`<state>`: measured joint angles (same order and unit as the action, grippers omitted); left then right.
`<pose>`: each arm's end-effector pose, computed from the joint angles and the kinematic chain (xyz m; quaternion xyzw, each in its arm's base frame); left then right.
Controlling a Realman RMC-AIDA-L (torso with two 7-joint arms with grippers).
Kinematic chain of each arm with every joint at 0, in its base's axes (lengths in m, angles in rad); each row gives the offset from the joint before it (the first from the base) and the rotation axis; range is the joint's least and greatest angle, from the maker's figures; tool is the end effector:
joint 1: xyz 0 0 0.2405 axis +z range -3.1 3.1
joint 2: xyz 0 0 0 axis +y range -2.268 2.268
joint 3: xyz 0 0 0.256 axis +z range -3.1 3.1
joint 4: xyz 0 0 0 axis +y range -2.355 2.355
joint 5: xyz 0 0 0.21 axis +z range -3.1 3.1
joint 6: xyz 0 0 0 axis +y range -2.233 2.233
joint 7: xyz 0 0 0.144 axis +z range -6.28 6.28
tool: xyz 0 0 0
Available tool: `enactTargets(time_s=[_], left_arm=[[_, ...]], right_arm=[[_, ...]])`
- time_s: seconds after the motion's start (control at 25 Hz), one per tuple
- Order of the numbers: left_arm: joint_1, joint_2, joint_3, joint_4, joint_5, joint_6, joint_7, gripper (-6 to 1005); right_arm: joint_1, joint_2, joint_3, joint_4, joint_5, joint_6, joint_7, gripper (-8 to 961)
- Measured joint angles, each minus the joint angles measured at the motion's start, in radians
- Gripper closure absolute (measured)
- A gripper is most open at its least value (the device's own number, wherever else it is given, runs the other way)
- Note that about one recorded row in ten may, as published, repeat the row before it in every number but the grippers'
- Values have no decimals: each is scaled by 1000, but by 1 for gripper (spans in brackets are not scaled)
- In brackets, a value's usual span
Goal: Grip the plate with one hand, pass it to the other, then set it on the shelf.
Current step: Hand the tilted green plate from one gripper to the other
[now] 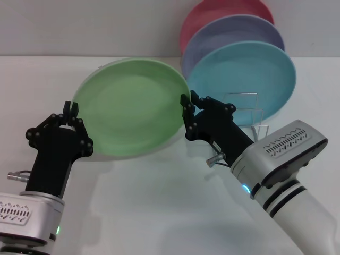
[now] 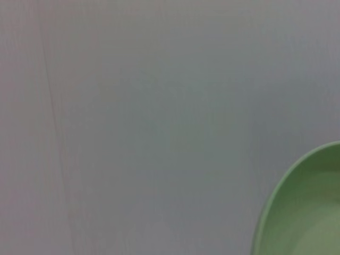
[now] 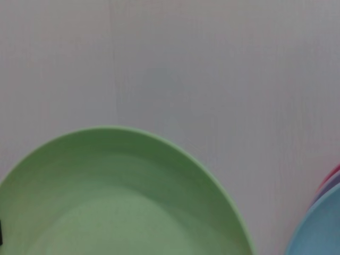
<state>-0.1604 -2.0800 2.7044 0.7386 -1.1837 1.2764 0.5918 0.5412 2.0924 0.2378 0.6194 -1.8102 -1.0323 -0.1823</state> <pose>-0.2537 0.2474 -0.0753 -0.7024 -0.1370 -0.2716 0.6435 0.2001 0.3083 -0.1282 -0.8012 0.2068 0.3399 0.4470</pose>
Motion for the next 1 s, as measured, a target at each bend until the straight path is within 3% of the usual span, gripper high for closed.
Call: enactTargets(time_s=[1.0], left_arm=[[-2,0,10,2,-8,4,5,958]], right_arm=[[-3,0,0,-6,0,0,3,875]])
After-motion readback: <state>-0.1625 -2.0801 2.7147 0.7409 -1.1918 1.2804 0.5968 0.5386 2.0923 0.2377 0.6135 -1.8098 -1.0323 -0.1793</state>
